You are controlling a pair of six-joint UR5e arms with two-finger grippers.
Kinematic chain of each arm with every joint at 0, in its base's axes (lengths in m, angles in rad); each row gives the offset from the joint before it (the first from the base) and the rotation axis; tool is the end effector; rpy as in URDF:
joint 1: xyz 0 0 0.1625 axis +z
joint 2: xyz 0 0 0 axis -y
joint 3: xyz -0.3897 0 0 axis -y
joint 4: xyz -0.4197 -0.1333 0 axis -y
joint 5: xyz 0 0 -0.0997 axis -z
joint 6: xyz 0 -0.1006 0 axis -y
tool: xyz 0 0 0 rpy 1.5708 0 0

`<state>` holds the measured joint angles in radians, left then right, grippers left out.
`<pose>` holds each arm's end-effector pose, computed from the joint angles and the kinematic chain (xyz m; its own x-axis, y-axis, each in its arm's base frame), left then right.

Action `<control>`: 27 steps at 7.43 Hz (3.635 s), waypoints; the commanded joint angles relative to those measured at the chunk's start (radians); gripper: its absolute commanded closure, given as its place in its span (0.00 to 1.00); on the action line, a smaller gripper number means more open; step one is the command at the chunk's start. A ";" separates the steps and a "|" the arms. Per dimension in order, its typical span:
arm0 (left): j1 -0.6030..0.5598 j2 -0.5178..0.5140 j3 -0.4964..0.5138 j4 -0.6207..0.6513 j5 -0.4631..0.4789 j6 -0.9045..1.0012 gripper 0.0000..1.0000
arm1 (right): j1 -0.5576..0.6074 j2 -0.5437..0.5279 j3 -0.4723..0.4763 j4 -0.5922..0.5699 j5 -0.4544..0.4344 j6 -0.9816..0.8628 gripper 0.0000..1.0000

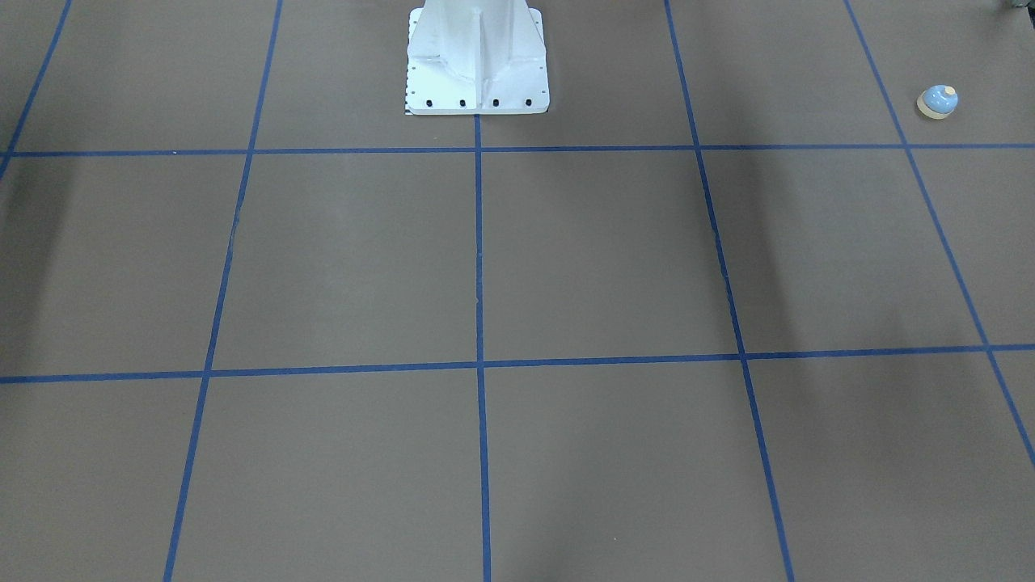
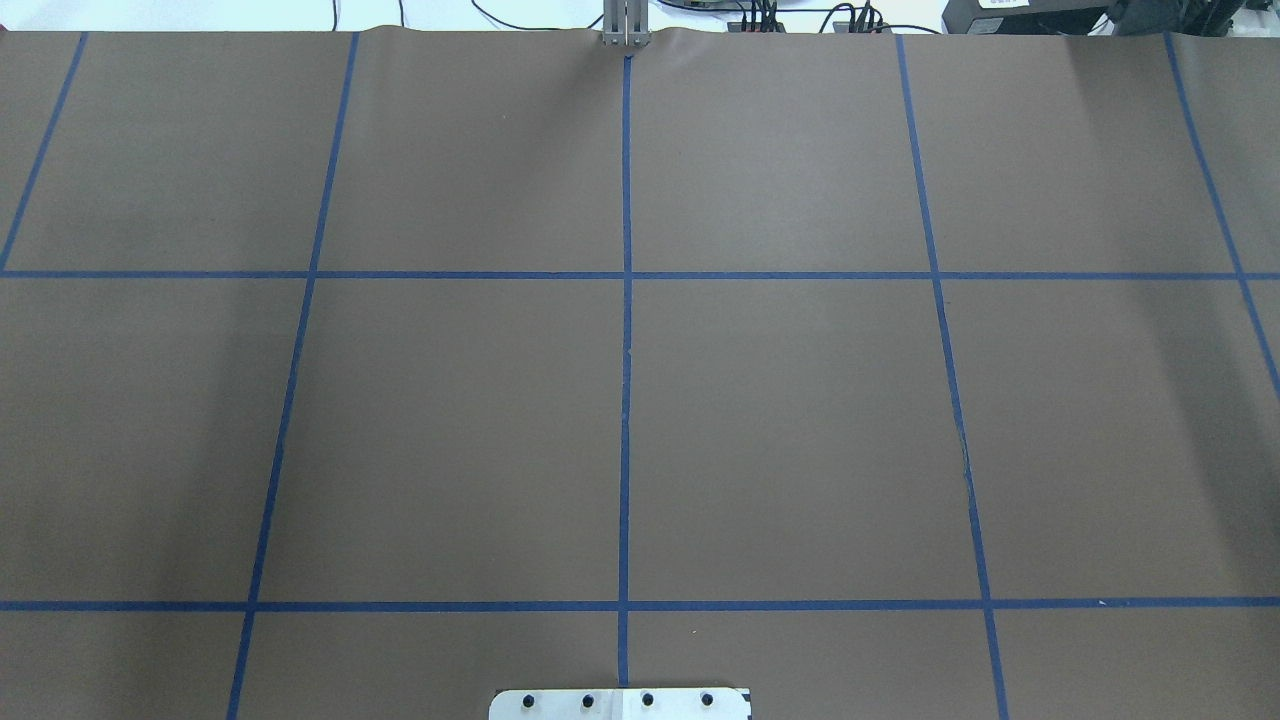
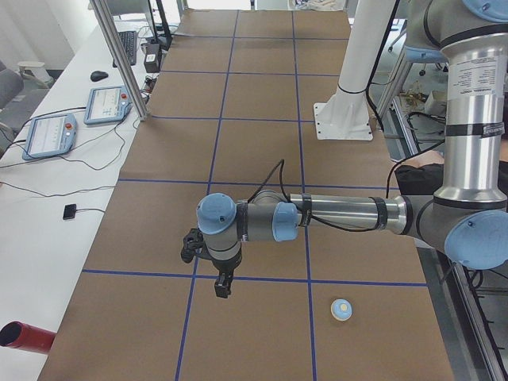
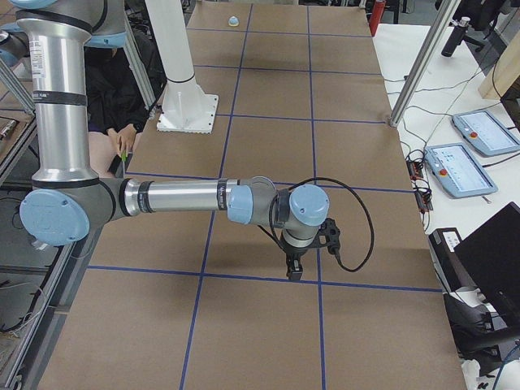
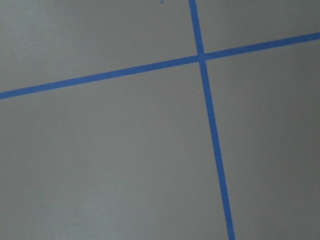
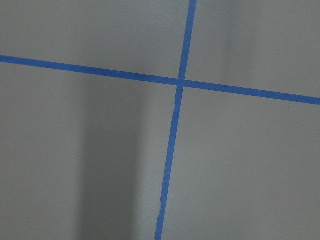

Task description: Place and press bell with both arms

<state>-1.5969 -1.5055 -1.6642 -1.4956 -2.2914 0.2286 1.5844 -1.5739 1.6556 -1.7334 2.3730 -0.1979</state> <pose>-0.0797 -0.4882 0.6198 0.7367 0.1769 -0.6526 -0.1446 0.9841 0.1035 0.0679 -0.5099 0.5957 0.6834 -0.1297 0.7184 0.1232 0.9905 0.0616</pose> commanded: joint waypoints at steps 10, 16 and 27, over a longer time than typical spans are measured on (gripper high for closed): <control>0.036 -0.061 -0.524 0.478 0.228 -0.216 0.00 | 0.000 0.008 0.000 0.002 0.002 0.002 0.00; 0.343 -0.058 -0.776 0.624 0.260 -0.896 0.00 | -0.001 0.005 0.009 0.002 0.003 0.002 0.00; 1.261 0.004 -0.795 0.796 0.589 -2.744 0.00 | -0.001 0.015 0.009 0.003 -0.002 -0.002 0.00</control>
<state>-0.3841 -1.5206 -2.4752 -0.7128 -1.7067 -2.2961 1.5831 -1.5628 1.6644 -1.7315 2.3721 -0.1994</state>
